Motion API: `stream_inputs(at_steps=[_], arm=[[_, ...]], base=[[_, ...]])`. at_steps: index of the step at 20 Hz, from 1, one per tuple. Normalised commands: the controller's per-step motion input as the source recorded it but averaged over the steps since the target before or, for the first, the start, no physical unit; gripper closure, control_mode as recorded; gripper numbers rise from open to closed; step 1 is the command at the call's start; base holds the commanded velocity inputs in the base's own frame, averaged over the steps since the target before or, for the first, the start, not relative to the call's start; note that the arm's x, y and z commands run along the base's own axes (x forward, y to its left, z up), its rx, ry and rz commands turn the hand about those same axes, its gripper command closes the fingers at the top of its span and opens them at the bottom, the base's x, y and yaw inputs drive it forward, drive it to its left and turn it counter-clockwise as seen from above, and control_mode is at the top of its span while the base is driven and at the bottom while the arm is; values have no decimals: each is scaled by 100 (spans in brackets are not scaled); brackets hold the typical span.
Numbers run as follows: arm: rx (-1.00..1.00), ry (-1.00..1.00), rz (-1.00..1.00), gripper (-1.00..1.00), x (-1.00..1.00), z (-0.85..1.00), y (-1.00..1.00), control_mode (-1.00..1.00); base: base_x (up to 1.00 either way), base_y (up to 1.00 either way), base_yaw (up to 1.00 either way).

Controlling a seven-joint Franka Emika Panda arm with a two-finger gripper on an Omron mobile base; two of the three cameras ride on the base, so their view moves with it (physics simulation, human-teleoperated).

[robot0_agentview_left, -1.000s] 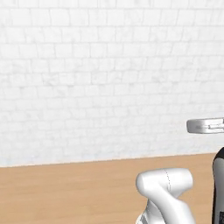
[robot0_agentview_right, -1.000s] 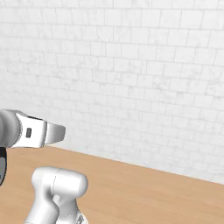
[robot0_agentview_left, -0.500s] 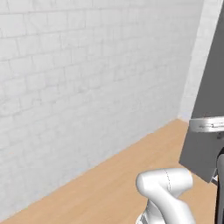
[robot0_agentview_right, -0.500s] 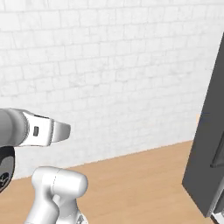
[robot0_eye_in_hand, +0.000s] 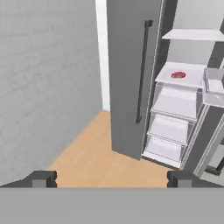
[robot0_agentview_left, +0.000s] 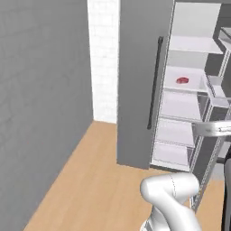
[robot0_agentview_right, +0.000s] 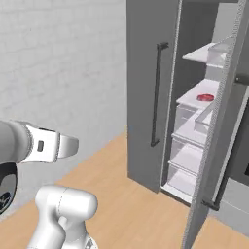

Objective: Place one carrot and one steak in each tupperware on the nearby counter, to pack two identical lunches.

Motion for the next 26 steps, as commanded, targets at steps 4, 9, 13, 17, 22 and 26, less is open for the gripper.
stream_inputs(at_steps=[4,9,13,17,22,26], arm=[[0,0,0,-100,0,0,0,100],[0,0,0,-100,0,0,0,100],[0,0,0,-100,0,0,0,100],[0,0,0,-100,0,0,0,100],[0,0,0,-100,0,0,0,100],[0,0,0,-100,0,0,0,100]], base=[[26,29,-96],[60,58,-82],[73,96,-49],[59,87,-25],[67,19,-16],[81,-3,-14]])
